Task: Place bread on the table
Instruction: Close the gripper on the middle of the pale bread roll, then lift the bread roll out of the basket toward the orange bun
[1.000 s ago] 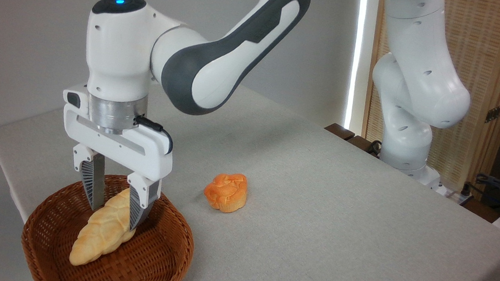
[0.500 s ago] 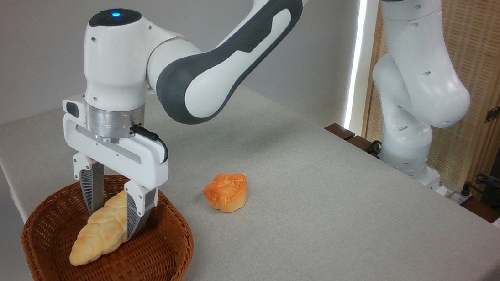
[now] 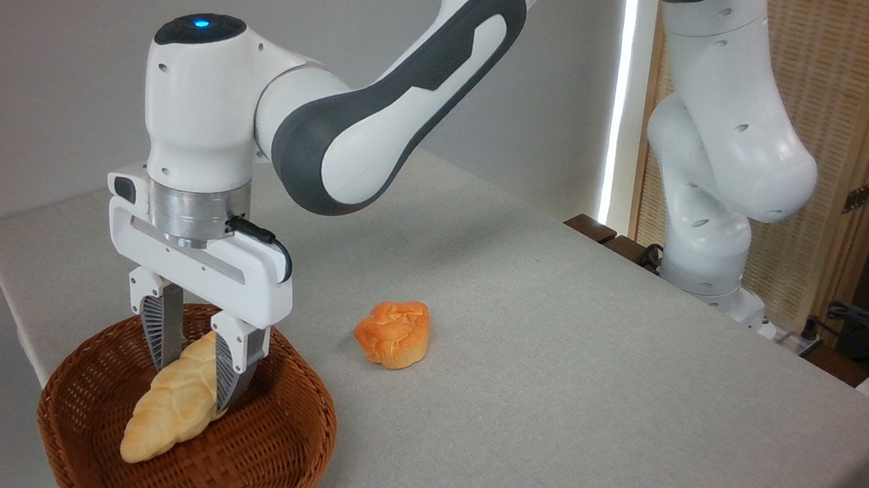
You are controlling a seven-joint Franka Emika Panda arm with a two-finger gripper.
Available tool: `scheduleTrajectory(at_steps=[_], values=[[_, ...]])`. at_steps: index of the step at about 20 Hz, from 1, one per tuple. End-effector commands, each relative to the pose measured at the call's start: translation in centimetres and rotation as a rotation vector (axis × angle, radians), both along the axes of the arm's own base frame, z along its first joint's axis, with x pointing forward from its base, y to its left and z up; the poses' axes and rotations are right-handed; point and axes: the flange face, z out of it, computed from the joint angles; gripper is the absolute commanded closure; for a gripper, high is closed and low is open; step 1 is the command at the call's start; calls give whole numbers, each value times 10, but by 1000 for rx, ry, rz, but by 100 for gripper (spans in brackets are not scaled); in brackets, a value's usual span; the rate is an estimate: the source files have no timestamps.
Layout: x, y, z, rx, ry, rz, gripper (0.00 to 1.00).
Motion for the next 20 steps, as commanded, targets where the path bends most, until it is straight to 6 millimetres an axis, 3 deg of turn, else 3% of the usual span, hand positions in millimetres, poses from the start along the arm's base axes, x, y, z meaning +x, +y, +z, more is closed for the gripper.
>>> scheduleTrajectory(at_steps=[1, 7, 9, 14, 20], values=[[0, 2, 12, 6, -31, -1, 48], [-5, 6, 37, 1, -61, -16, 50], [-11, 9, 60, -7, -80, -14, 49], [-43, 17, 112, -18, -38, -28, 48], [-94, 20, 118, 6, 165, -180, 42]])
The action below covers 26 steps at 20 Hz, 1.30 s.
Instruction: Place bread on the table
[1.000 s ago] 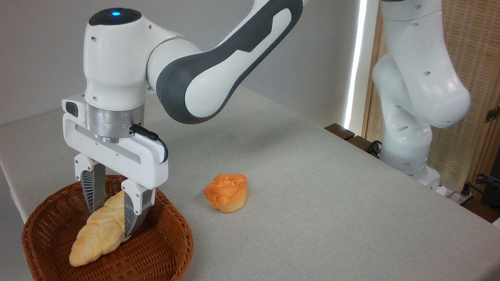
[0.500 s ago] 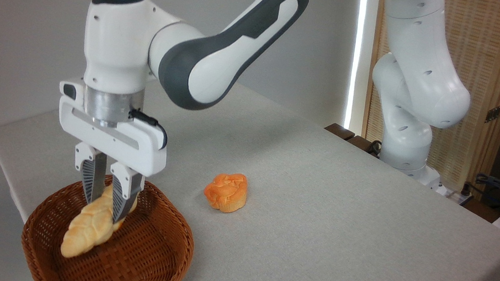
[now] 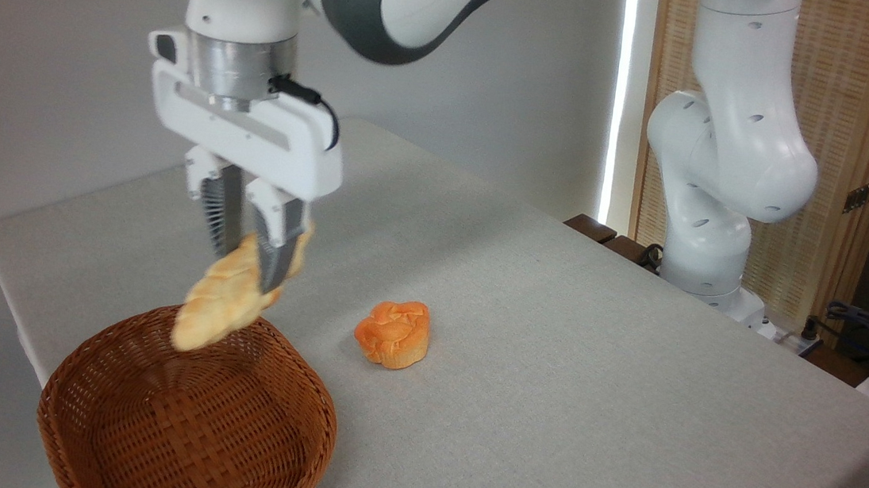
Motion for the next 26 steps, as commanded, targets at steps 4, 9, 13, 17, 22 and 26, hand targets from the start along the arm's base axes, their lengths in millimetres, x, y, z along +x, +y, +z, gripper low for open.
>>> scheduleTrajectory(at_steps=[4, 9, 13, 17, 22, 26], values=[[-55, -2, -23, 29, 200, -121, 22], [-71, -20, -40, 38, 264, -166, 0], [-70, -31, -48, 38, 276, -181, 0], [-65, -37, -63, 46, 292, -188, 0], [-60, -38, -65, 46, 272, -185, 0], [-46, -27, -47, 38, 179, -191, 0]])
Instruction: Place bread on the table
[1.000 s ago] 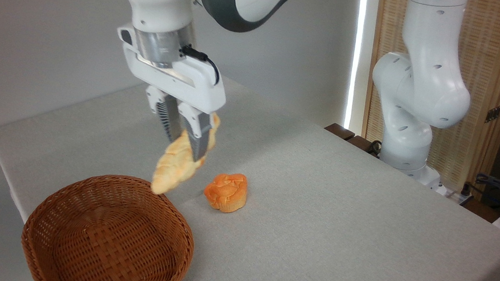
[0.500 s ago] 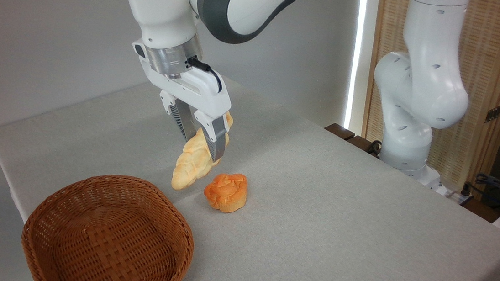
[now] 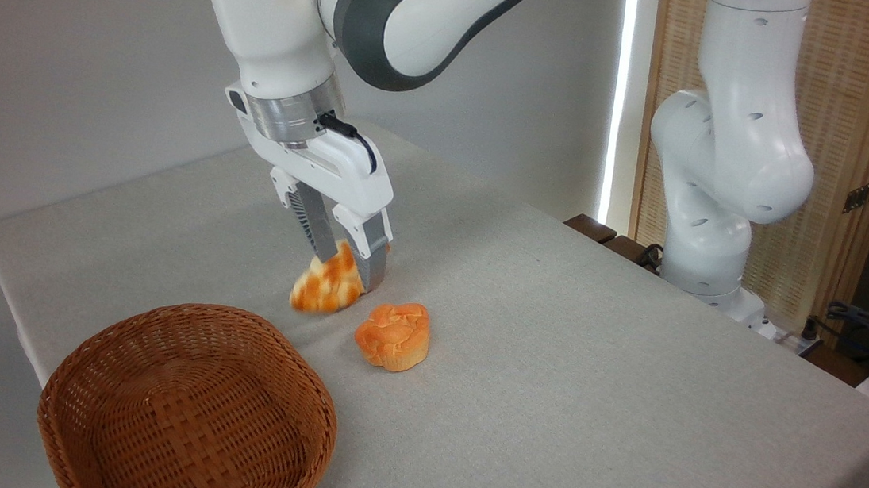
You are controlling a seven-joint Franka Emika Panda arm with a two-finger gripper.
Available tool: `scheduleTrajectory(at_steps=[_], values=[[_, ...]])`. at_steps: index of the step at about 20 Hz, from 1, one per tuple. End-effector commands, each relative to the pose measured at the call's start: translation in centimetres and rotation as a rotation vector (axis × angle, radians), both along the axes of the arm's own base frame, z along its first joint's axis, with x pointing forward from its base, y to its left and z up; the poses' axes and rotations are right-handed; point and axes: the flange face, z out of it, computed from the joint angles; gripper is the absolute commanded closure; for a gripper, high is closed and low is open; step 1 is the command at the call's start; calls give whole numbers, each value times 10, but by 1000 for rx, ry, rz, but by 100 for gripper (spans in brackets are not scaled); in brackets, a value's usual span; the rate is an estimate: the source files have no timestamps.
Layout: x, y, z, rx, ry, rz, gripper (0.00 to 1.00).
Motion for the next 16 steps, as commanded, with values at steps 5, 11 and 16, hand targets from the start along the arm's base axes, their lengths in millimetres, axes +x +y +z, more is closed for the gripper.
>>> scheduleTrajectory(at_steps=[5, 11, 16], values=[[30, 64, 47, -29, -155, -38, 0], [41, 91, 67, 18, -220, -36, 0], [43, 101, 71, 19, -233, -17, 0]])
